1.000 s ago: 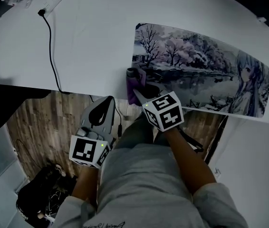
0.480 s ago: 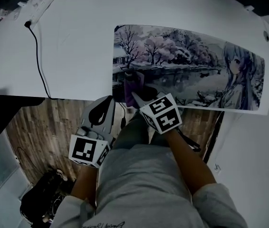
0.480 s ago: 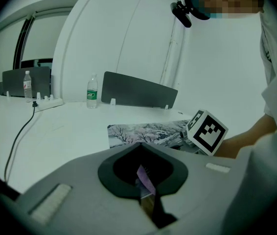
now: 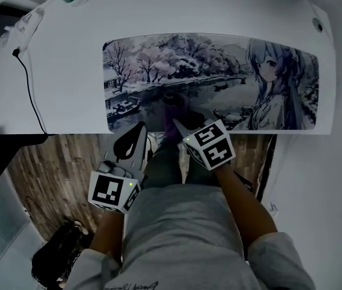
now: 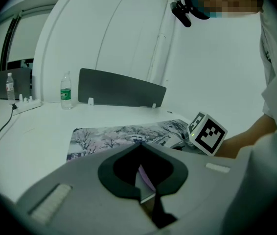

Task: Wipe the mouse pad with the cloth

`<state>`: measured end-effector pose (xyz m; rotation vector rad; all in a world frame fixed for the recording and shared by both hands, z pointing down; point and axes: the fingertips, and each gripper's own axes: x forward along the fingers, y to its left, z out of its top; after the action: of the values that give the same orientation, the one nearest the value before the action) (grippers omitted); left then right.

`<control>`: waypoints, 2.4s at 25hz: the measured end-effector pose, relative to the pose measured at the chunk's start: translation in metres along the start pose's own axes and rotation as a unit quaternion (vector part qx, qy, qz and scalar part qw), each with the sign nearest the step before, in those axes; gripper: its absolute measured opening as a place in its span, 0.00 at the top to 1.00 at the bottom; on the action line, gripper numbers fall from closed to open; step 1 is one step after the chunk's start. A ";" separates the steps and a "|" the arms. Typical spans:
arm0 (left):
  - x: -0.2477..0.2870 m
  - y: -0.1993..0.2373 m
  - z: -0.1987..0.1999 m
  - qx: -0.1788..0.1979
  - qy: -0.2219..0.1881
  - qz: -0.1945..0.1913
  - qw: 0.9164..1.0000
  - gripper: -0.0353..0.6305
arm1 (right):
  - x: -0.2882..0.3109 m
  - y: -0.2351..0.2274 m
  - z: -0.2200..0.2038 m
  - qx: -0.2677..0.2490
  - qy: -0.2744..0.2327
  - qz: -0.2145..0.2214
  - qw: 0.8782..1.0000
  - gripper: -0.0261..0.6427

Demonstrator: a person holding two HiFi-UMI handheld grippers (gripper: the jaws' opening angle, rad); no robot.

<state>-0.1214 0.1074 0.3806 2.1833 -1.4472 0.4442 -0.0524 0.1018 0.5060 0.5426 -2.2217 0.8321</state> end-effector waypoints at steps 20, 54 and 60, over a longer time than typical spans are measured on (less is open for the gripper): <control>0.117 -0.166 0.024 0.021 0.000 -0.077 0.997 0.92 | -0.145 -0.156 -0.079 0.038 -0.003 -0.059 0.998 0.81; 0.195 -0.282 0.060 0.076 0.012 -0.128 0.989 0.92 | -0.316 -0.335 -0.173 0.084 0.003 -0.166 0.983 0.81; 0.203 -0.282 0.059 0.081 0.020 -0.124 0.989 0.92 | -0.338 -0.361 -0.184 0.099 0.004 -0.182 0.978 0.81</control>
<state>0.2177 0.0109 0.3765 2.4303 -1.1321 0.5283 0.4689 0.0202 0.5085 1.0039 -1.9565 0.8587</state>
